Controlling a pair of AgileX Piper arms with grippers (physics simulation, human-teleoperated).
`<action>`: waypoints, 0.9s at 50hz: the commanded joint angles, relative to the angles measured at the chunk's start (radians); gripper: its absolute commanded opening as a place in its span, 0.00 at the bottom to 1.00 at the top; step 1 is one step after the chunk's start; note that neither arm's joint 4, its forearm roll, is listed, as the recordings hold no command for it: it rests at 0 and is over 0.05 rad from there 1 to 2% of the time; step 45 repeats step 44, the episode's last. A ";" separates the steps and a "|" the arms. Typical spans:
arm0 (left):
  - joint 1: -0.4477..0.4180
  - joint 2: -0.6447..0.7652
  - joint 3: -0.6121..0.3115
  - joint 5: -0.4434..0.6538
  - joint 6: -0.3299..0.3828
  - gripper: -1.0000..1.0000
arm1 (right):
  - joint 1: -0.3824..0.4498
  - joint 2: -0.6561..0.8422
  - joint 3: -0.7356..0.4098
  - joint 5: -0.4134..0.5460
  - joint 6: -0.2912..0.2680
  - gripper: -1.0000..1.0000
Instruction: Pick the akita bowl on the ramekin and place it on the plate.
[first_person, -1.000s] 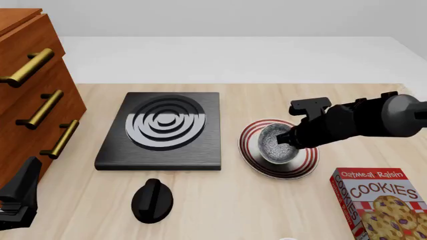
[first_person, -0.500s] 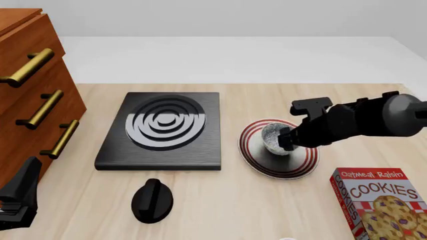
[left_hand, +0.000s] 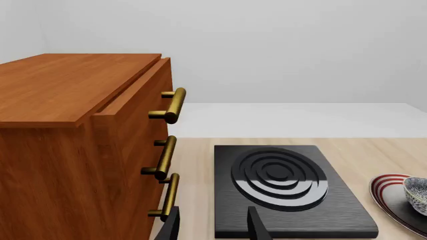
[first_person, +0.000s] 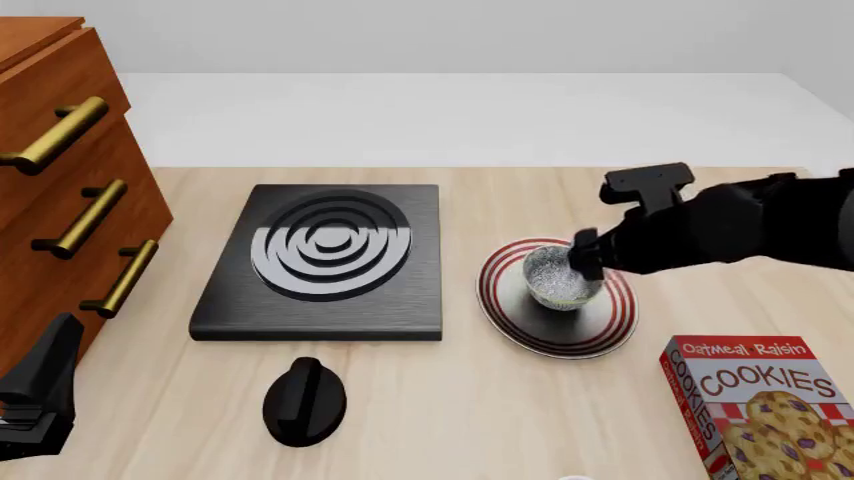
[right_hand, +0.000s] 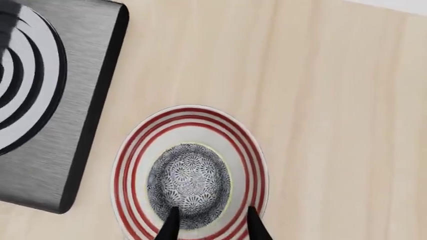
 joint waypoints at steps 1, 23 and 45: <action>0.000 0.000 0.000 0.000 0.000 1.00 | 0.015 -0.111 0.041 0.013 0.008 1.00; 0.000 0.000 0.000 0.000 0.000 1.00 | 0.034 -0.451 0.314 -0.273 0.038 1.00; 0.000 0.000 0.000 0.000 0.000 1.00 | 0.020 -0.884 0.550 -0.274 0.144 1.00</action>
